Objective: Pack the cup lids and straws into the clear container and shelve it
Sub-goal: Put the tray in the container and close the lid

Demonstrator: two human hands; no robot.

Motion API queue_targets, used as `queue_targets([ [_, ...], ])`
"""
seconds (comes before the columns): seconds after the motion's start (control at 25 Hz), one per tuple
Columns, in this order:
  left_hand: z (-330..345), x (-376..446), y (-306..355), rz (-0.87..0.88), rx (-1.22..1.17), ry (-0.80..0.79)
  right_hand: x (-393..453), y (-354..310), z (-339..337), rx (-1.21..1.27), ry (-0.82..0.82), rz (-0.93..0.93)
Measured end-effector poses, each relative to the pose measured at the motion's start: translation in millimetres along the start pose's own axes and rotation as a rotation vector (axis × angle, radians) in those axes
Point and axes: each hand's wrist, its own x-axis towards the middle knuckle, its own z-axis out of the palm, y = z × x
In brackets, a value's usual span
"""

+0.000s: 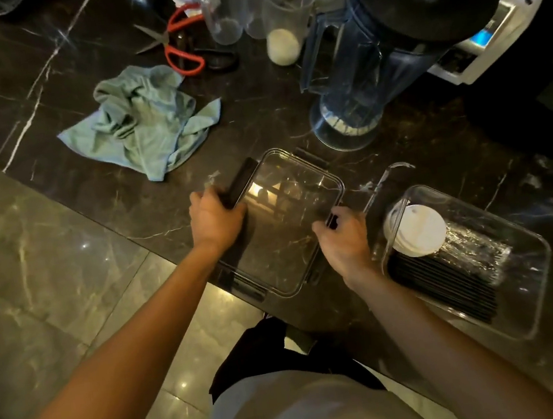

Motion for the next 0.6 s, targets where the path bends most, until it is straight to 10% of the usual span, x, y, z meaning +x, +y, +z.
queue_targets([
  [0.32,-19.4,12.4,4.8,-0.062,0.020,-0.111,0.8,5.5,-2.0,-0.059,0.015,-0.083],
  [0.48,-54.0,-5.1,31.1,-0.299,-0.584,-0.448,-4.6,2.0,-13.1,-0.021,-0.140,-0.124],
  [0.6,-63.8,-20.4,62.4,-0.163,-0.614,-0.584,-10.1,1.0,-18.2,0.018,-0.256,-0.167],
])
